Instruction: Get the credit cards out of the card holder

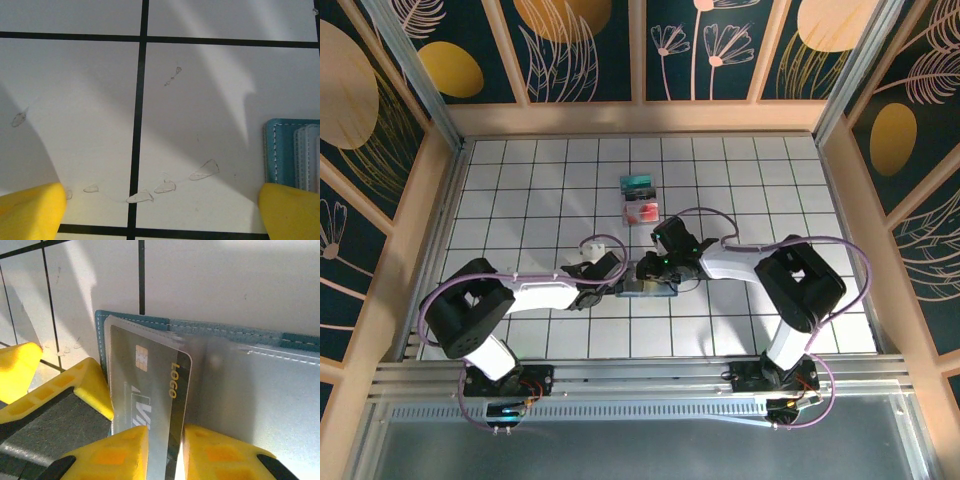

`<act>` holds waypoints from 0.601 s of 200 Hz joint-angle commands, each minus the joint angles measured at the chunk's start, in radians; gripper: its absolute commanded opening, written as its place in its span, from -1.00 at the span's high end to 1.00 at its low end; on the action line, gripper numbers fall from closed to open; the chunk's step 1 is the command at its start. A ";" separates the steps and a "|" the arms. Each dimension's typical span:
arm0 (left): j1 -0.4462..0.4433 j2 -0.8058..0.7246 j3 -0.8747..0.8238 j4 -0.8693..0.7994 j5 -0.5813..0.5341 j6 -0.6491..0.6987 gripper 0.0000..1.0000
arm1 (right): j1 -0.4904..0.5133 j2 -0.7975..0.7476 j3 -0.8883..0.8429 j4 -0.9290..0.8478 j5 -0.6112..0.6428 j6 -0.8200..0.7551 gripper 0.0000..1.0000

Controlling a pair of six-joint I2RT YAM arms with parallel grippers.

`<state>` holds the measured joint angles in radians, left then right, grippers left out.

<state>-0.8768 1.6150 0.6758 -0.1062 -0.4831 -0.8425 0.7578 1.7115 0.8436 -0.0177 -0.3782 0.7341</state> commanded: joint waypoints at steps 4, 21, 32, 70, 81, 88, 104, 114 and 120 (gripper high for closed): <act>0.008 0.046 -0.014 -0.097 0.029 0.011 -0.98 | -0.005 -0.051 -0.017 0.077 -0.056 0.014 0.51; 0.006 0.041 -0.015 -0.099 0.028 0.011 -0.98 | -0.008 -0.060 -0.026 0.083 -0.054 0.015 0.52; 0.006 0.037 -0.016 -0.102 0.026 0.010 -0.98 | -0.009 -0.065 -0.032 0.091 -0.054 0.018 0.53; 0.006 0.027 -0.025 -0.105 0.026 0.005 -0.98 | -0.020 -0.070 -0.049 0.125 -0.053 0.032 0.53; 0.006 0.026 -0.025 -0.107 0.025 0.005 -0.98 | -0.020 -0.068 -0.053 0.144 -0.060 0.041 0.54; 0.006 0.026 -0.025 -0.107 0.026 0.004 -0.98 | -0.022 -0.064 -0.055 0.156 -0.065 0.046 0.54; 0.006 0.025 -0.024 -0.107 0.025 0.005 -0.98 | -0.022 -0.053 -0.057 0.185 -0.079 0.057 0.55; 0.006 0.025 -0.023 -0.105 0.025 0.006 -0.98 | -0.022 -0.043 -0.058 0.202 -0.090 0.064 0.56; 0.006 0.025 -0.021 -0.105 0.025 0.005 -0.97 | -0.021 -0.038 -0.058 0.209 -0.096 0.068 0.57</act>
<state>-0.8768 1.6146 0.6773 -0.1093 -0.4831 -0.8433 0.7399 1.6691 0.7925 0.0998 -0.4255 0.7731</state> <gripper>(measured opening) 0.988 0.222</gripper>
